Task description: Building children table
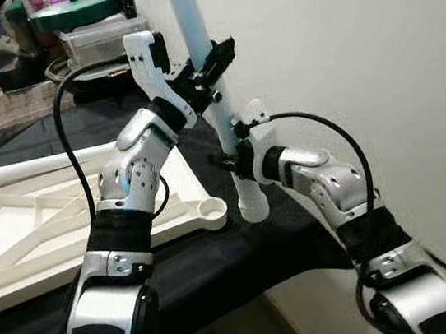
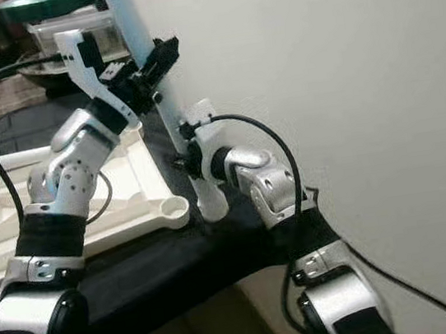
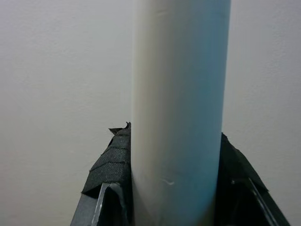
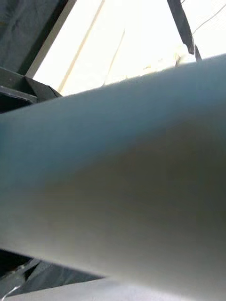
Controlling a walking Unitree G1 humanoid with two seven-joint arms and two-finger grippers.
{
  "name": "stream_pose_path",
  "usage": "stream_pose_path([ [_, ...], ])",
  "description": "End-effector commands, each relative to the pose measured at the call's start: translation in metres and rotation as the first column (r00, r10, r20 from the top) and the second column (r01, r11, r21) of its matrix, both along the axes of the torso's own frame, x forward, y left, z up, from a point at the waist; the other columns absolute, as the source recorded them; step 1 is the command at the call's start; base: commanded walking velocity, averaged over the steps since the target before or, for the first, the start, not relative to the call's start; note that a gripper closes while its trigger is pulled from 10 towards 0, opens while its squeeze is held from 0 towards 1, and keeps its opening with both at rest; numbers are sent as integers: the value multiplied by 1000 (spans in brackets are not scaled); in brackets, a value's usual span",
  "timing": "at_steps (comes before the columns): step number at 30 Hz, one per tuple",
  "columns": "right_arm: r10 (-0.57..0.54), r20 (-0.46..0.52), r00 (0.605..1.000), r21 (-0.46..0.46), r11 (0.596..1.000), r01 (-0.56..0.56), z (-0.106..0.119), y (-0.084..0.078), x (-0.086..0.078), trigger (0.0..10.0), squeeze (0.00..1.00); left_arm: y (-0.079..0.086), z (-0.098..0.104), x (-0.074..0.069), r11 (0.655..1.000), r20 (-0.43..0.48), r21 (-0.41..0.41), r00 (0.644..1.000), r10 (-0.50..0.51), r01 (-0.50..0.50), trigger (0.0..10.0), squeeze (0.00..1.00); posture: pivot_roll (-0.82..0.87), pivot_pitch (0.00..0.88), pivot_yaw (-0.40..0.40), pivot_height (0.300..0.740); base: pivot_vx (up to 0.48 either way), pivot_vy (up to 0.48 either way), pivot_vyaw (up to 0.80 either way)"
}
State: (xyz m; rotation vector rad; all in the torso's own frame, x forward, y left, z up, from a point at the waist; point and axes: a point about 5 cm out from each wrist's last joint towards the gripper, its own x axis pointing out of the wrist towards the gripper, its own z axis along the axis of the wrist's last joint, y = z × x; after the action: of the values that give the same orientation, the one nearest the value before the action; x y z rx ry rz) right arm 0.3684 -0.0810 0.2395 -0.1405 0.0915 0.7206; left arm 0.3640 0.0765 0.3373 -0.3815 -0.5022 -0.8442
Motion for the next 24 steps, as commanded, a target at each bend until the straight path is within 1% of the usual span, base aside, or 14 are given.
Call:
stream_pose_path([
  [1,-33,15,999,28,999,33,9,-5,4,0,0,-10,0,-2,998,0,-1,998,-55,55,10000,0,117,0,-12,740,0,0,0],
  [2,-33,15,999,29,999,33,9,-5,4,0,0,-10,0,-2,999,-9,2,998,-54,54,10000,0,117,0,-12,740,0,0,0],
  [4,-30,14,999,32,999,30,8,-5,4,0,0,-11,0,-2,998,-31,-20,998,-55,54,10000,0,119,0,-14,740,0,0,0],
  [7,-29,17,999,37,999,28,8,-5,3,0,0,-11,0,-3,998,-38,-29,997,-65,64,10000,0,120,0,-12,740,0,0,0],
  [8,-31,18,999,42,999,30,8,-6,3,0,0,-10,1,-5,997,-33,-25,997,-67,66,10000,1000,120,0,-14,740,0,0,0],
  [11,-34,20,999,47,998,33,8,-6,3,0,0,-10,2,-7,997,-25,-27,997,-76,75,10000,1000,120,0,-13,740,0,0,0],
  [15,-53,46,998,91,995,48,13,-9,4,0,0,-5,9,-11,998,4,-56,1000,-28,28,10000,1000,120,0,-14,740,0,0,0],
  [20,-61,59,996,112,992,54,16,-11,4,0,0,-1,12,-11,997,12,-70,1000,-8,8,10000,1000,122,0,-16,740,0,0,0],
  [22,-96,86,992,150,985,82,21,-16,5,0,0,6,14,-11,996,15,-66,998,60,-59,10000,1000,121,0,-17,740,0,0,0],
  [23,-96,86,992,150,985,82,21,-16,5,0,0,6,14,-11,996,15,-66,998,60,-59,10000,1000,121,0,-17,740,0,0,0],
  [24,-133,113,985,170,979,113,24,-20,7,0,0,12,15,-12,993,17,-75,995,96,-95,10000,0,123,0,-20,740,0,0,0],
])
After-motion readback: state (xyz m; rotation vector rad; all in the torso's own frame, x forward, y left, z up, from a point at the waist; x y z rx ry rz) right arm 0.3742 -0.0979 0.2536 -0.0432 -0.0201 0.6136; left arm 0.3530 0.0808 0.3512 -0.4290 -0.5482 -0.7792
